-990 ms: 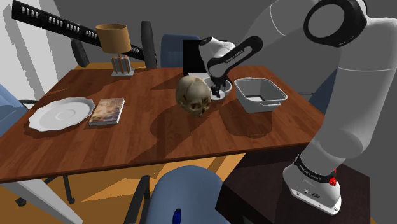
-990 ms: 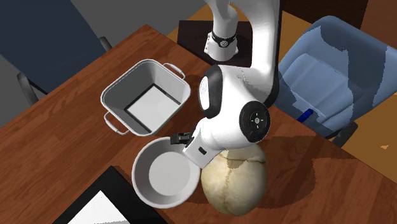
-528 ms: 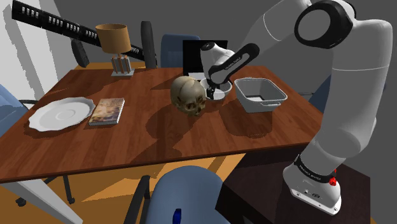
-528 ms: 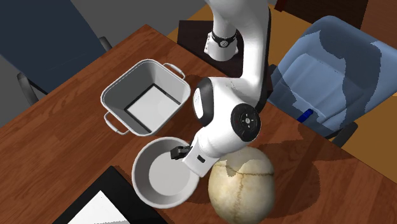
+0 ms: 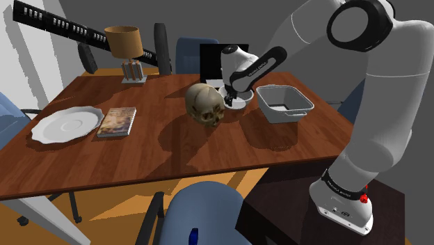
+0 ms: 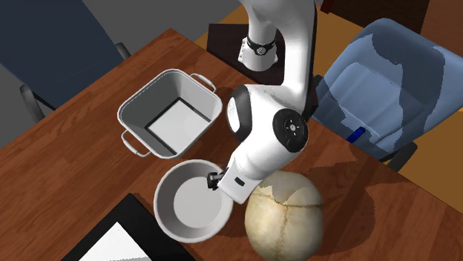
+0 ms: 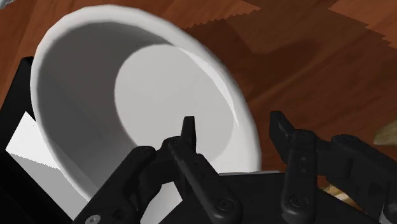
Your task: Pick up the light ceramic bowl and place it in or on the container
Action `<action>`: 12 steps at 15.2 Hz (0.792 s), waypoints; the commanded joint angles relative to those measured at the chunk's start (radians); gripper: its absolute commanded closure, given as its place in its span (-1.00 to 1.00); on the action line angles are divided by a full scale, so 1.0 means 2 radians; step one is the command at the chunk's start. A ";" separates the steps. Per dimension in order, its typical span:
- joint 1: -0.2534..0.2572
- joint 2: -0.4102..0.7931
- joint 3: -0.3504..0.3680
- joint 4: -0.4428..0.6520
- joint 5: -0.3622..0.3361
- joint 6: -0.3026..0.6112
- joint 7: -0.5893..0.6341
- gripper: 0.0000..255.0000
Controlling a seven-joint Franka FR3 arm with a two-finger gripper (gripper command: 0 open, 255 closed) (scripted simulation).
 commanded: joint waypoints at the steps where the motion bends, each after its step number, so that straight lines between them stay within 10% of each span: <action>1: 0.003 0.003 0.005 -0.009 0.001 0.014 0.002 1.00; 12: 0.000 0.000 0.011 0.022 0.018 -0.016 -0.019 1.00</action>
